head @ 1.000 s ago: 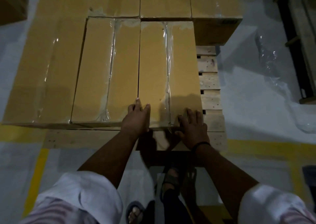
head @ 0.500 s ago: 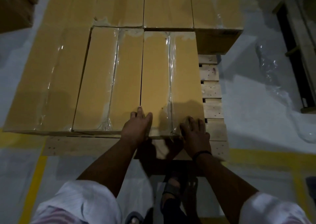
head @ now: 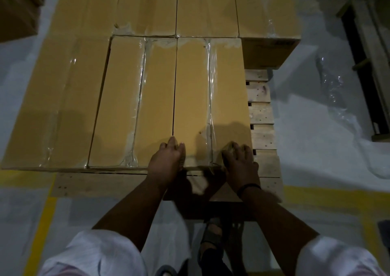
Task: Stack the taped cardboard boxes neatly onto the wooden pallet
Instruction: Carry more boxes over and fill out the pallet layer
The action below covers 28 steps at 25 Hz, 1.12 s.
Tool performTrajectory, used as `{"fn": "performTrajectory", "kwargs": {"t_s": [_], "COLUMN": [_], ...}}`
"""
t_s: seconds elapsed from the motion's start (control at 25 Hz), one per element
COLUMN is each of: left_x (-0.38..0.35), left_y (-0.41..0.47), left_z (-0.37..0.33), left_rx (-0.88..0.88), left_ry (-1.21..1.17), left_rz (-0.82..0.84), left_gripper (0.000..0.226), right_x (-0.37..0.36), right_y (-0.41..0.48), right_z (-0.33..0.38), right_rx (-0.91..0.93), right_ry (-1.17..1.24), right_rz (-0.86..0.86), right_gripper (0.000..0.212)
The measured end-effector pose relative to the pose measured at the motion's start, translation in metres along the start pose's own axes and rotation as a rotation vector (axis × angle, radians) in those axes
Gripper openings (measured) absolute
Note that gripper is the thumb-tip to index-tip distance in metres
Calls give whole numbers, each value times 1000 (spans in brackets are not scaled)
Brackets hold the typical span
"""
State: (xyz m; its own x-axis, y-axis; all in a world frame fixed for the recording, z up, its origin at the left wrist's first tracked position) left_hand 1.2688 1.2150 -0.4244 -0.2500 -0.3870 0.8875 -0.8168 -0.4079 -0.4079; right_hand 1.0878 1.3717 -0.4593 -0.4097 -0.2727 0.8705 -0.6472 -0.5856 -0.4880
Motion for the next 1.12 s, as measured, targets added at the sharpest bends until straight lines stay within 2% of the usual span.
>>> {"fn": "performTrajectory", "kwargs": {"t_s": [0.16,0.28,0.56,0.76,0.88,1.12], "left_x": [-1,1,0,-9,-14,-15], "left_y": [-2,2,3,2,4,8], "left_z": [-5,-8,-16,-12,-7,-6], "left_rx": [25,19,31,33,22,26], "left_ry": [-9,55,99,123,124,111], "left_rz": [50,96,92,78,95,114], "left_gripper": [89,87,70,75,75,68], "right_x": [-3,-8,-7,-18,-19,-19], "right_y": [-1,0,-8,-3,8,19], "right_z": [-6,-12,-4,38,52,55], "right_rx": [-62,-42,-22,240,227,236], "right_ry": [88,-3,-54,-80,-109,-129], "right_rz": [-49,-13,12,-36,65,90], "right_gripper": [91,101,98,96,102,103]}}
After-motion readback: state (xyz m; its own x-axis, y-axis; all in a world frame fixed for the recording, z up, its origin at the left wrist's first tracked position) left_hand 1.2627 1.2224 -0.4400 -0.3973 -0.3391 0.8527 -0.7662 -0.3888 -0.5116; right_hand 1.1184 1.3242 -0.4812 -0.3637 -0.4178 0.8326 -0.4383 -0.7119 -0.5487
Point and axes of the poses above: each hand's wrist, its own y-axis towards the middle knuckle, its own x-axis out of the back of the hand, z = x × y, the point moved 2 cm from there along y, towards the middle knuckle, and after that the axes turned 13 degrees about -x, right-handed, at the moved point
